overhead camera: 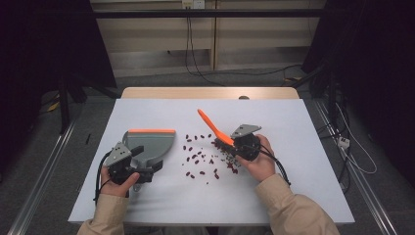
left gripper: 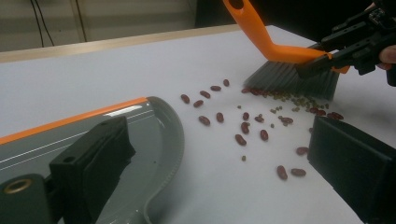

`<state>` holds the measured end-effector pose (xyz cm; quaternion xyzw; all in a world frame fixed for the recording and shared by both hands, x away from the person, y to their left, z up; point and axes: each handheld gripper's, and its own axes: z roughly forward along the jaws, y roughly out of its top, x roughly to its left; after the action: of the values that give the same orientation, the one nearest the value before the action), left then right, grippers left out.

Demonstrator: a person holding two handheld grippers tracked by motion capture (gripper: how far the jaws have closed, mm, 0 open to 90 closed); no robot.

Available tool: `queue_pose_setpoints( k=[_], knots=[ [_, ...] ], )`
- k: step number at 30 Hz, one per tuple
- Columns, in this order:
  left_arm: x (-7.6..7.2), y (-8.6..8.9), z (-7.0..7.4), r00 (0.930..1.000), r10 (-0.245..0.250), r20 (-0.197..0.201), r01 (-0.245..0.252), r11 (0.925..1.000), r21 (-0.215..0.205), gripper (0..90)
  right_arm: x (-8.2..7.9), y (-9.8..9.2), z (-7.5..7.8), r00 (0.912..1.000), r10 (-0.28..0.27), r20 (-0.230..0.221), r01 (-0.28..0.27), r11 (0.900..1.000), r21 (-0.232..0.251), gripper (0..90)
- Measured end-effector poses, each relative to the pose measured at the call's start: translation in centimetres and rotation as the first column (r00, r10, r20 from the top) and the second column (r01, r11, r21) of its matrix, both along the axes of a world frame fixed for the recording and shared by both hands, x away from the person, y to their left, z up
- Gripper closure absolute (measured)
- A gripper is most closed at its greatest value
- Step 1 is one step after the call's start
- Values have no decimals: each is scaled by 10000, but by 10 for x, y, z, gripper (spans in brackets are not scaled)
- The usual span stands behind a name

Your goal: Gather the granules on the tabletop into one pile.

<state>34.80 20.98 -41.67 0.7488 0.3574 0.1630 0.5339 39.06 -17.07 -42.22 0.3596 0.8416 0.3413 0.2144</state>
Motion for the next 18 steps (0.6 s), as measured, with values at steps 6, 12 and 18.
queue_pose_setpoints(
  k=[6,12,18],
  knots=[
    [0,0,1,10000,-21,16,21,10000,2,59,-4,5,1,9999,78,-82,-77,9999,150,710],
    [-1,0,1,10000,-14,30,14,10000,-7,60,-7,5,3,9997,188,-140,-180,9984,533,710],
    [-1,0,1,10000,-25,19,25,10000,-23,60,5,-5,15,9996,-110,246,84,9945,1042,710]
  ],
)
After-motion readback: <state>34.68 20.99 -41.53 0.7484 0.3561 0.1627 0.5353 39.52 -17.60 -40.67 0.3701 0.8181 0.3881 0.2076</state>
